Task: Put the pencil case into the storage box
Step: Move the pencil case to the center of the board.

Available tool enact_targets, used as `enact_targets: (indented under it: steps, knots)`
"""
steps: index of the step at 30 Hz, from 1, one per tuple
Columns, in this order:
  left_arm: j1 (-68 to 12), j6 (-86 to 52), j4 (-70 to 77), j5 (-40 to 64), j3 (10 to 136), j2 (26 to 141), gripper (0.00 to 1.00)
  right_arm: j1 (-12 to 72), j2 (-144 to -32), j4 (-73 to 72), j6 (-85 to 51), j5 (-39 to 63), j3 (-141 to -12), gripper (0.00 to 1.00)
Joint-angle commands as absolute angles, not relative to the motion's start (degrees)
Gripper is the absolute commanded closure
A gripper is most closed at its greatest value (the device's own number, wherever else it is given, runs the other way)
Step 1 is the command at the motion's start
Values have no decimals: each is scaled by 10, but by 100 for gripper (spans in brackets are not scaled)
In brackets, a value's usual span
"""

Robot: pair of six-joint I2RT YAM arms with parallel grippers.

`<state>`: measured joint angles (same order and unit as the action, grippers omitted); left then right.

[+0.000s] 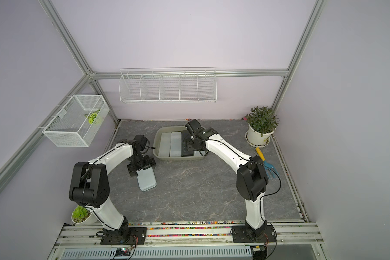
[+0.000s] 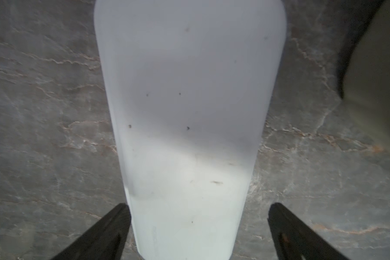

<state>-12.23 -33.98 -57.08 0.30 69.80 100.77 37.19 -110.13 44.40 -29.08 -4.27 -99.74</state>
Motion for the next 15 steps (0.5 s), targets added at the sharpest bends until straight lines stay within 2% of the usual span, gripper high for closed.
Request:
enact_targets:
  steps: [1, 7, 15]
  knots:
    - [-117, -341, -581, -23, 712, 1028, 0, 371, -1067, 449, -291, -47, -969, 8]
    - [-106, -312, -579, -35, 714, 1055, 0, 371, -1056, 455, -293, -44, -941, 8]
    - [-109, -225, -527, 57, 702, 1088, 0, 369, -1047, 462, -288, -44, -917, 8]
